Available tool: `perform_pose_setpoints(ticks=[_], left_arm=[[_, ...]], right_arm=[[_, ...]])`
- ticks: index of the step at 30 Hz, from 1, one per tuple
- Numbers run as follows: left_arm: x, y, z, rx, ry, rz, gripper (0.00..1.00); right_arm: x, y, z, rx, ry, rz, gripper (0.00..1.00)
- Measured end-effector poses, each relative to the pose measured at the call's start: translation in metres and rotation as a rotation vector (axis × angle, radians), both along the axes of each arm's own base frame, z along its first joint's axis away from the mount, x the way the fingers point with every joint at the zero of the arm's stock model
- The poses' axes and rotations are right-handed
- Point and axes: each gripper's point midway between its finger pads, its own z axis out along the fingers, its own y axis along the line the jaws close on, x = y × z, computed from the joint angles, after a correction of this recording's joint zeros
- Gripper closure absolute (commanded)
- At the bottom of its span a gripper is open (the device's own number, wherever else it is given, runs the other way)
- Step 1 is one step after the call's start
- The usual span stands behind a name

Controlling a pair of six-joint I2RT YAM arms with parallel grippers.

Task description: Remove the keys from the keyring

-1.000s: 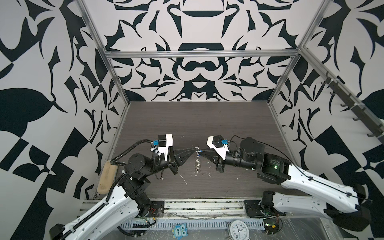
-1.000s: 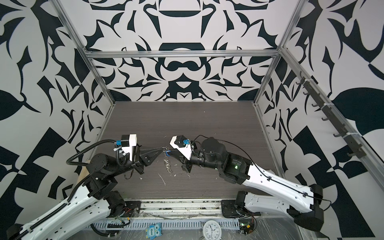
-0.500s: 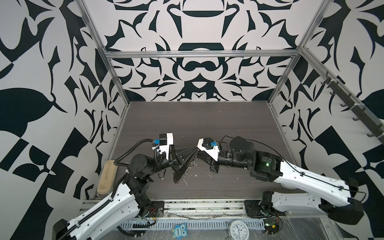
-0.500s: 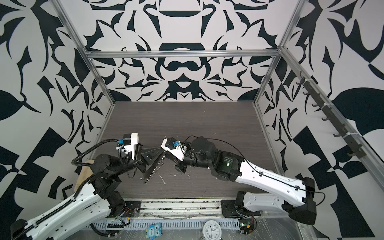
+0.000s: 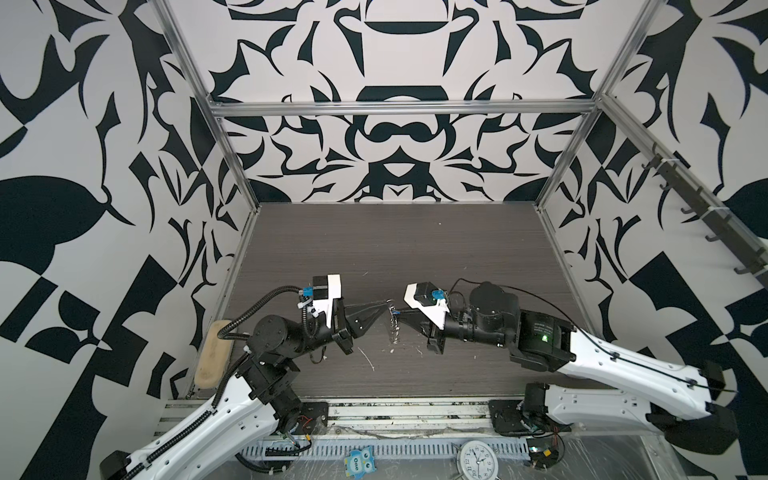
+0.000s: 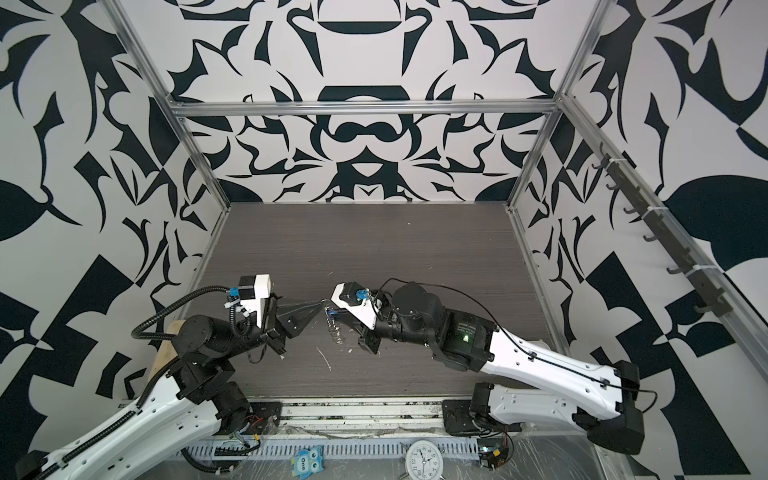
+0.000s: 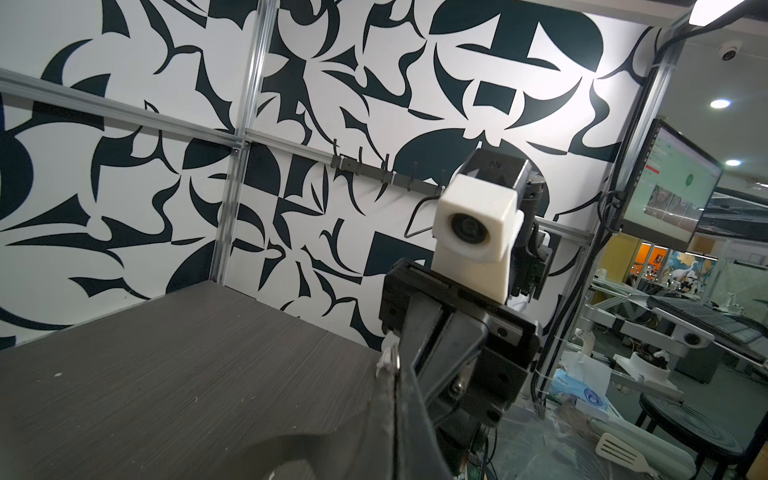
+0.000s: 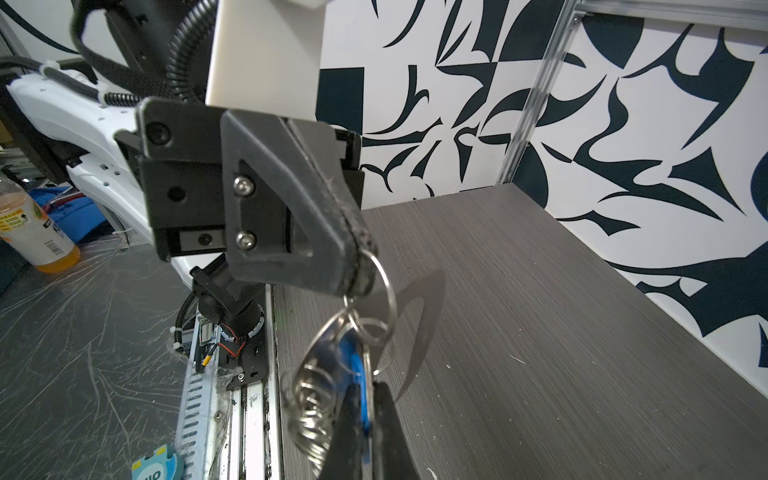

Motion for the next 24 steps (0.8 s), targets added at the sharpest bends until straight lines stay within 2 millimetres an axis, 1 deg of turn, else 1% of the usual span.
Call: perform_pose_setpoints(ticks=[5,8,9,11,12,13,15,17,21,24], left_arm=[[0.001,0.000,-0.009,0.035,0.013,0.013,1.00],[0.001,0.001,-0.010,0.039,0.011,0.015,1.00],[0.001,0.000,-0.010,0.042,0.013,0.014,1.00],[0.000,-0.001,-0.011,0.047,0.013,0.005,1.00],[0.000,-0.001,-0.012,0.048,0.012,0.001,1.00],[0.000,-0.002,-0.011,0.047,0.011,-0.001,1.00],[-0.002,-0.002,-0.009,0.043,0.003,-0.011,1.00],[-0.004,-0.002,-0.006,0.038,-0.006,-0.019,1.00],[-0.007,-0.003,-0.004,0.033,-0.018,-0.037,1.00],[-0.008,-0.005,-0.005,0.037,-0.021,-0.052,1.00]], right_arm=[[0.003,-0.007,-0.007,0.001,0.008,-0.041,1.00],[0.004,-0.010,-0.005,0.012,0.011,-0.058,1.00],[0.004,-0.011,-0.004,0.015,0.012,-0.059,0.97],[0.003,-0.012,-0.003,0.019,0.015,-0.057,0.73],[0.002,-0.014,-0.004,0.016,0.016,-0.055,0.65],[0.001,-0.015,-0.005,0.008,0.019,-0.054,0.62],[-0.001,-0.018,-0.006,0.000,0.022,-0.051,0.56],[-0.003,-0.022,-0.003,0.007,0.018,-0.049,0.54],[-0.007,-0.028,0.013,0.053,0.002,-0.041,0.54],[-0.009,-0.025,0.028,0.089,-0.008,-0.023,0.54]])
